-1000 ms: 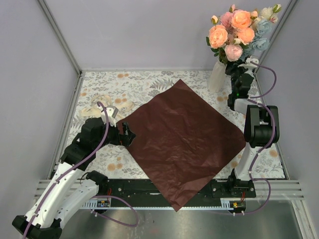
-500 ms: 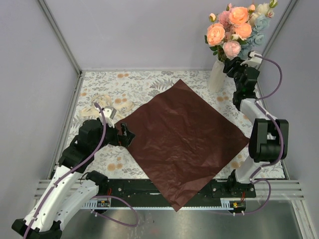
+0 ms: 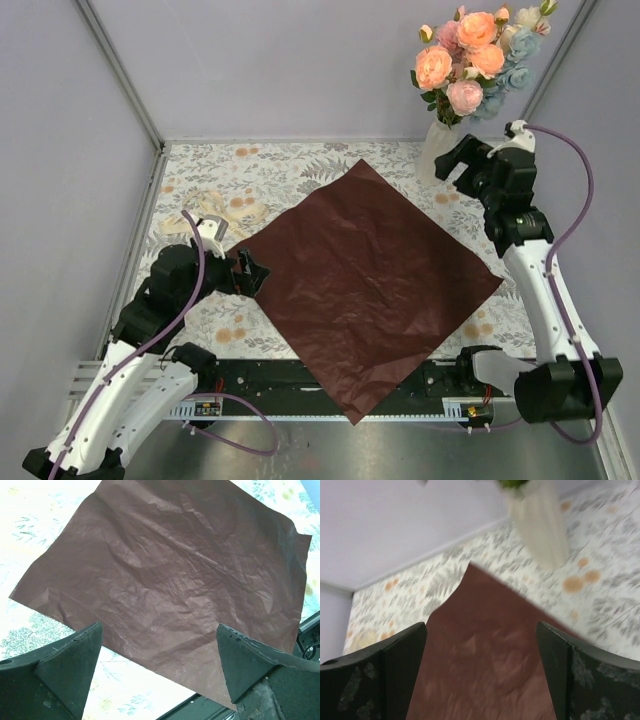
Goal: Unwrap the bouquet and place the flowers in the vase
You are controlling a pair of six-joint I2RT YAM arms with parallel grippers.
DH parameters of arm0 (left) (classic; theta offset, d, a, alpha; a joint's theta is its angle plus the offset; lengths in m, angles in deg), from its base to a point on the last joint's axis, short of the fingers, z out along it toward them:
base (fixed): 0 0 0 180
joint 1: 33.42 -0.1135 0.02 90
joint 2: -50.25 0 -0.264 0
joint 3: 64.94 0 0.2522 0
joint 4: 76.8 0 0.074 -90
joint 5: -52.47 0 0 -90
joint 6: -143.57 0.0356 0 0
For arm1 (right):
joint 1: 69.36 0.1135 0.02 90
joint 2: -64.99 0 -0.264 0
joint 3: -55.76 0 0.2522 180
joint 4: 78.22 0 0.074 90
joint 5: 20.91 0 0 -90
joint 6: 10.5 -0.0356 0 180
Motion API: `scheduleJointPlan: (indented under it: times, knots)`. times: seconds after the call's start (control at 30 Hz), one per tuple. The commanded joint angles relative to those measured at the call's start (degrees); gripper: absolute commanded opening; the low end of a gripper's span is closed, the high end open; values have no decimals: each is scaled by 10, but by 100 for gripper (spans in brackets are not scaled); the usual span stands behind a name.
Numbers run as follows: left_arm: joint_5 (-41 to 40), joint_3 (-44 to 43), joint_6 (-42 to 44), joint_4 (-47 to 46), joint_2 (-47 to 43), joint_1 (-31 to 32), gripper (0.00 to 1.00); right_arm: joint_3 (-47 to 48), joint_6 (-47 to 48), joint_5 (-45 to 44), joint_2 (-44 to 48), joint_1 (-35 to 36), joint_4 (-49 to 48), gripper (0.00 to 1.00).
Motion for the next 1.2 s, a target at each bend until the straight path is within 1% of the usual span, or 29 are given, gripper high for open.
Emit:
scheduleJointPlan:
  times: [0.0,0.07,0.13,0.17,0.27,0.43,0.53,0.63,0.77,1.0,1.17]
  knots:
    - [21,-19,-23,-38,-11,2,99,1,-55,13,78,46,172,99]
    - [33,-32,-37,-40,-13,2,99,-11,-65,88,98,51,193,99]
    - [40,-47,-46,-40,-14,2,99,-27,-72,129,124,67,216,99]
    - [41,-55,-47,-38,-14,2,99,-40,-73,138,137,81,223,99]
    - [32,-70,-47,-29,-11,2,99,-89,-94,128,197,98,235,99]
    - [13,-79,-43,-16,-8,2,99,-144,-96,167,312,99,224,99]
    - [8,-83,-48,-15,-9,2,99,-156,-108,192,357,99,205,100]
    - [12,-86,-53,-18,-8,2,99,-142,-107,194,366,99,207,99]
    - [17,-97,-53,-22,-1,2,99,-128,-99,206,352,98,207,99]
    - [-15,-100,-46,-21,-4,2,99,-116,-79,202,349,99,208,99]
    - [-22,-98,-36,-17,-12,2,99,-112,-65,203,340,99,208,99]
